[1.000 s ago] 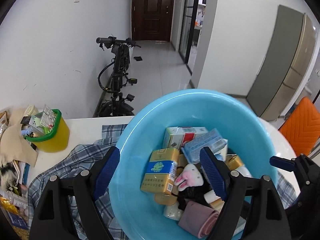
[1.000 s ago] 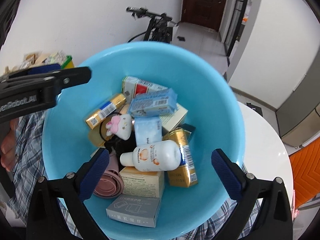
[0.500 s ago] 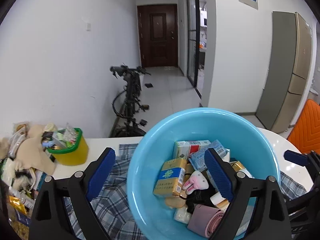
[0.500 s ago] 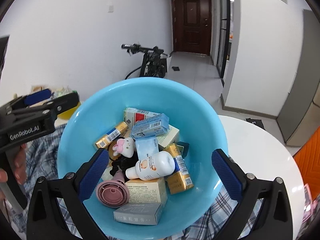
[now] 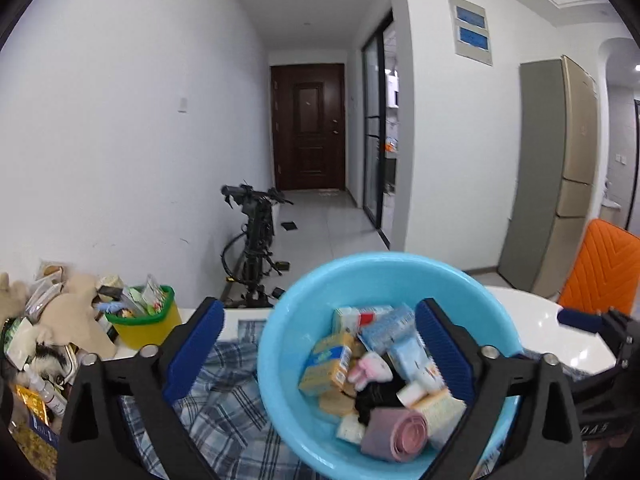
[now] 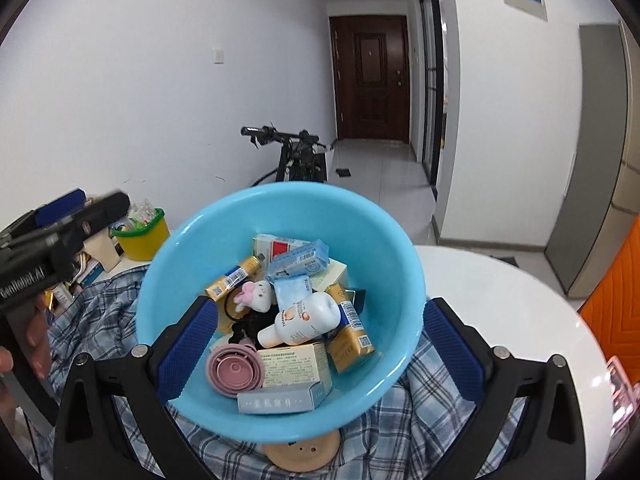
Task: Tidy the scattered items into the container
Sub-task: 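Withdraw both tools from the basin and move the right tool toward the wooden coaster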
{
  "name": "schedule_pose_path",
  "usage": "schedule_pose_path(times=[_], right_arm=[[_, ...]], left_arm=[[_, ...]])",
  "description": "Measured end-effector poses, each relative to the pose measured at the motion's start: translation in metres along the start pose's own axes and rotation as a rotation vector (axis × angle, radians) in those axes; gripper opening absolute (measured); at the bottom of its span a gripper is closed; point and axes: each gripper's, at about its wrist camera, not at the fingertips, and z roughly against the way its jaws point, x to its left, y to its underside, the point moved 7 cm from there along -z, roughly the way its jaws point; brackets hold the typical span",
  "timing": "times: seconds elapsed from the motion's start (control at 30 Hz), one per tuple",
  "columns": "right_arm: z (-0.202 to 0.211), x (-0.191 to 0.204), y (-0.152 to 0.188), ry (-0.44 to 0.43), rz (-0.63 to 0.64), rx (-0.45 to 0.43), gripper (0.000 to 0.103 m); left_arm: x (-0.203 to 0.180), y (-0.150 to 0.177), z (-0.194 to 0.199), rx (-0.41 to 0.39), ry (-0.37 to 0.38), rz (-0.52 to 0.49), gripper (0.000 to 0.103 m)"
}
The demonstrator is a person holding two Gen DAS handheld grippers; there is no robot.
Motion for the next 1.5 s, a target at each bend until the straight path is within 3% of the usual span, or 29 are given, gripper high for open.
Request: schedule_pose_path(times=[0.13, 0.37, 0.57, 0.73, 1.0, 1.1, 1.2, 1.5], right_arm=[[0.025, 0.007, 0.004, 0.0, 0.039, -0.045, 0.102], [0.058, 0.013, 0.032, -0.051, 0.024, -0.065, 0.102], [0.068, 0.018, 0.069, -0.056, 0.057, -0.058, 0.102], [0.063, 0.02, 0.101, -0.071, 0.054, -0.022, 0.102], [0.046, 0.026, 0.137, -0.071, 0.081, 0.022, 0.102], [0.04, 0.028, 0.144, -0.076, 0.092, 0.038, 0.102], [0.033, 0.028, 0.148, -0.082, 0.094, 0.05, 0.102], [0.01, 0.031, 0.156, -0.064, 0.13, 0.1, 0.102]], left_arm=[[0.0, 0.016, 0.008, 0.062, 0.012, 0.012, 0.101], [-0.009, 0.048, 0.035, 0.065, -0.014, -0.099, 0.101], [-0.009, 0.079, 0.051, 0.096, 0.07, -0.015, 0.101], [-0.01, 0.103, 0.063, 0.086, 0.068, -0.009, 0.101], [-0.011, 0.151, 0.06, 0.139, 0.07, 0.028, 0.101], [-0.008, 0.164, 0.056, 0.126, 0.064, 0.051, 0.101], [-0.006, 0.175, 0.05, 0.107, 0.011, 0.032, 0.101], [-0.007, 0.196, 0.041, 0.057, 0.013, 0.038, 0.101]])
